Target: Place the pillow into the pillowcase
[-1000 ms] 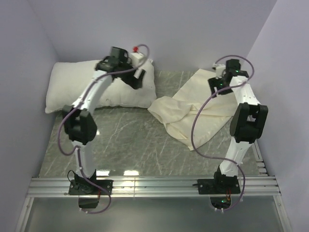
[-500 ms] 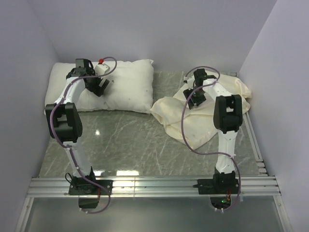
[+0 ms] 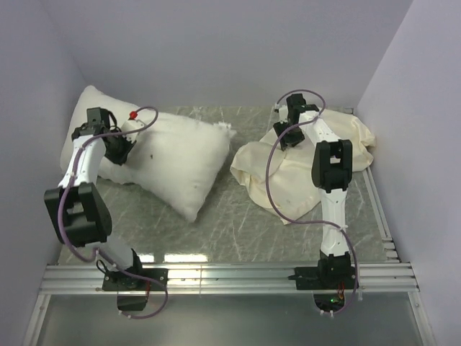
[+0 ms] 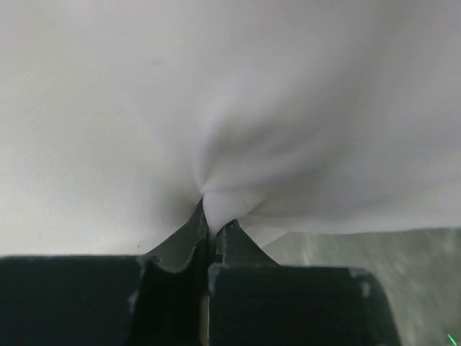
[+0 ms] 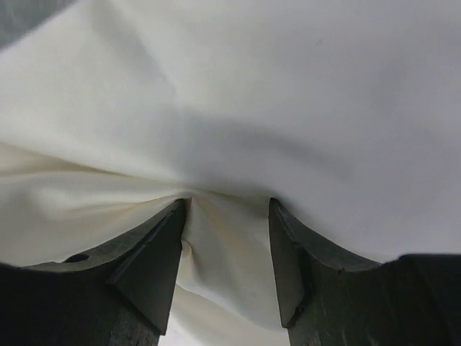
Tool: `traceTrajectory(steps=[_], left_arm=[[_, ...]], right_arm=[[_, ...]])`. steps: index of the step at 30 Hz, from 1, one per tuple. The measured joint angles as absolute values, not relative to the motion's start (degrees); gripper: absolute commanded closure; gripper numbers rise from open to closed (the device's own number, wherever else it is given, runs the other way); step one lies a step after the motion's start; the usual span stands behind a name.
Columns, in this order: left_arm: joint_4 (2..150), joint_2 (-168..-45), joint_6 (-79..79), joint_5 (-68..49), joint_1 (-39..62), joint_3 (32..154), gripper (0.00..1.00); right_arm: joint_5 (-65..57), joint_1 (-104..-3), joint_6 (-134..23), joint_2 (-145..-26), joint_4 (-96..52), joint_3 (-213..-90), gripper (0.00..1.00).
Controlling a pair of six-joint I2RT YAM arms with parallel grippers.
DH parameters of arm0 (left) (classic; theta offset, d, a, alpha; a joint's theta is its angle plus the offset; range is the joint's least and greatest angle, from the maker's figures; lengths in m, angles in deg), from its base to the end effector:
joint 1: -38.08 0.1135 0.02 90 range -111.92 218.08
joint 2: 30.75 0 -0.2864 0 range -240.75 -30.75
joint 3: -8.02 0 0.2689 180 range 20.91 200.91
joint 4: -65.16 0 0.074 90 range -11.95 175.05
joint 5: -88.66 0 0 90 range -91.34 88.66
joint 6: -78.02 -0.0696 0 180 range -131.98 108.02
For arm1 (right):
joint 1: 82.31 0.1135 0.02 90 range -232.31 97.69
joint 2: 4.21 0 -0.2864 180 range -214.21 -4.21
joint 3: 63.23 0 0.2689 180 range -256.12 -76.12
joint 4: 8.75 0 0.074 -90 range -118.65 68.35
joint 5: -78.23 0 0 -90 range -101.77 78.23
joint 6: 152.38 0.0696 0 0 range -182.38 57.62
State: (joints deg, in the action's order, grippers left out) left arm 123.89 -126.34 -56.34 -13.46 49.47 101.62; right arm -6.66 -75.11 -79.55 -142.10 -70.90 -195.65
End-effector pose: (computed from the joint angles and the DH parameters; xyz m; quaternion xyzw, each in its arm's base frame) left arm 0.3814 0.0619 0.2653 0.2986 0.9150 0.0272 0.2699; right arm 0.5496 0.0757 0.1474 -0.2153 0.9561 0.0267 0.1969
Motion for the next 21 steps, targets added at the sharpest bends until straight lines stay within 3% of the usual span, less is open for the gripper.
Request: traceTrajectory(steps=[8,14,15,17,18,21], left_arm=[[142.3,-109.7,-52.7,-12.0,51.9,93.1,1.00],[150.3,-103.8,-44.2,-13.9,52.2,89.5,1.00],[150.6,-103.9,-43.8,-14.7,52.2,89.5,0.96],[150.8,-104.1,-43.6,-16.2,52.3,89.5,0.77],[150.7,-104.1,-43.6,-16.8,52.4,89.5,0.55],[151.1,-104.3,-42.3,-20.4,53.3,91.1,0.37]], right_arm=[[-6.1,-75.1,-77.0,-144.5,-69.7,-199.5,0.41],[-3.4,-75.2,-76.6,-142.8,-68.3,-196.5,0.24],[-2.8,-75.2,-76.5,-142.3,-68.4,-195.9,0.23],[-0.2,-75.2,-76.6,-140.1,-68.8,-193.7,0.21],[1.2,-75.2,-76.6,-138.5,-69.3,-192.9,0.21],[6.0,-75.1,-76.5,-132.6,-70.4,-191.1,0.20]])
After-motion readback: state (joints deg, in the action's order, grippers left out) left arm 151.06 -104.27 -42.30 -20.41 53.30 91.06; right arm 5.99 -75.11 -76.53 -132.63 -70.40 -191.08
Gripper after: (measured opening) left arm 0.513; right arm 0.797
